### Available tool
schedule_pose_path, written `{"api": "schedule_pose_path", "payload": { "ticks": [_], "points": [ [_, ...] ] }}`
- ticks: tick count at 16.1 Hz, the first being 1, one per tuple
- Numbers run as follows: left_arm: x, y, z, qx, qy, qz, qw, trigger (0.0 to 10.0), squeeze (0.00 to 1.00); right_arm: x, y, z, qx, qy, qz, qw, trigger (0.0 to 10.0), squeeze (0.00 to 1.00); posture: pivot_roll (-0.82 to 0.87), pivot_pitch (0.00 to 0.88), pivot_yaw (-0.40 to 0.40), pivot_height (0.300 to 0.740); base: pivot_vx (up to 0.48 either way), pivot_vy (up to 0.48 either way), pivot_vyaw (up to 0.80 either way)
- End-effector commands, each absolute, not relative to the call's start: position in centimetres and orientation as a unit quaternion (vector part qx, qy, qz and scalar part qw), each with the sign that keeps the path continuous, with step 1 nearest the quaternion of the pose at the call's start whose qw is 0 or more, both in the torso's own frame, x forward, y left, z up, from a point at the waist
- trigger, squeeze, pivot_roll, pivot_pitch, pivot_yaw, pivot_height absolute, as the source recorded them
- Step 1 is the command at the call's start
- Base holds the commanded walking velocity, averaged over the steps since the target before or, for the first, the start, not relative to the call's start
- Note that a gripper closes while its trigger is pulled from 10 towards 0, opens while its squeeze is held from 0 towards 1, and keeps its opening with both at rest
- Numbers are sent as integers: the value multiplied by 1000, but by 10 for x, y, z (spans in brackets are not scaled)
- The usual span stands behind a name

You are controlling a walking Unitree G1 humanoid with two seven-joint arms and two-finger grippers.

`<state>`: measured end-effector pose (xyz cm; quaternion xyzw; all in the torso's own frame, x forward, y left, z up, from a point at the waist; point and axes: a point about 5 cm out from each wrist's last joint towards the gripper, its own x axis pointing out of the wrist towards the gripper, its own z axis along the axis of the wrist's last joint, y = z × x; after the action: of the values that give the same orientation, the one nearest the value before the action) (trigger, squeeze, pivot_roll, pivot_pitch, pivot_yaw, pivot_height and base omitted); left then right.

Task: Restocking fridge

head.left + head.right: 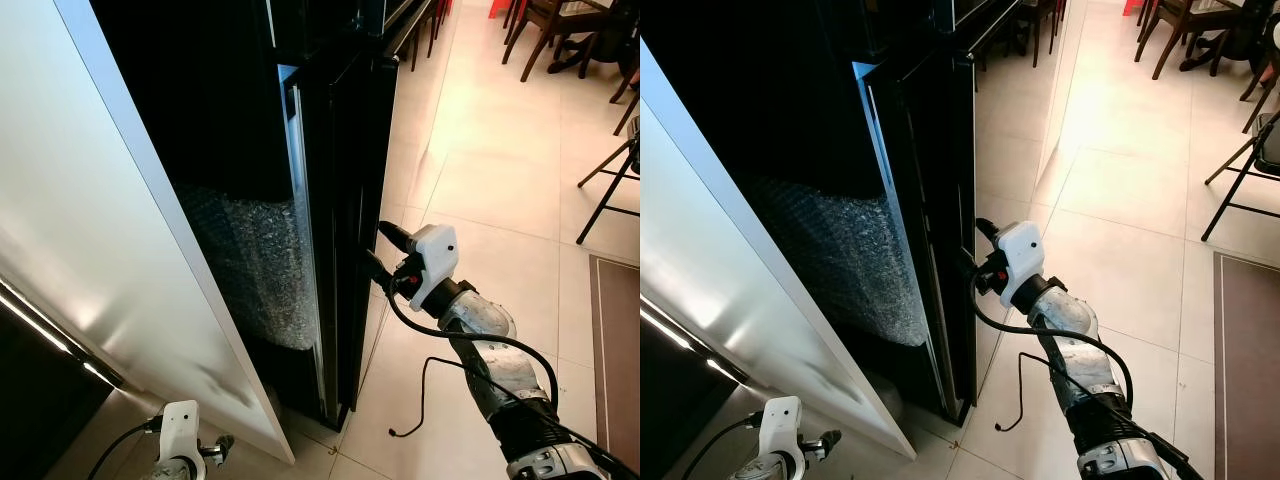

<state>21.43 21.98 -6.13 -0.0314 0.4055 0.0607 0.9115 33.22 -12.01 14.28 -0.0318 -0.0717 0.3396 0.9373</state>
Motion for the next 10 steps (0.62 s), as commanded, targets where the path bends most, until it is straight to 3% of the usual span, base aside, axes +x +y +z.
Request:
{"api": "schedule_pose_path", "payload": {
  "ticks": [1, 10],
  "points": [
    [211, 221, -64, -26, 417, 59, 907, 10000, 0, 331, -122, 144, -29, -71, 340, 937, 10000, 0, -65, 33, 58, 740, 0, 0, 0],
    [211, 221, -63, -24, 417, 61, 907, 10000, 0, 347, -112, 151, -22, -56, 383, 922, 10000, 0, -65, 33, 59, 740, 0, 0, 0]
  ]
}}
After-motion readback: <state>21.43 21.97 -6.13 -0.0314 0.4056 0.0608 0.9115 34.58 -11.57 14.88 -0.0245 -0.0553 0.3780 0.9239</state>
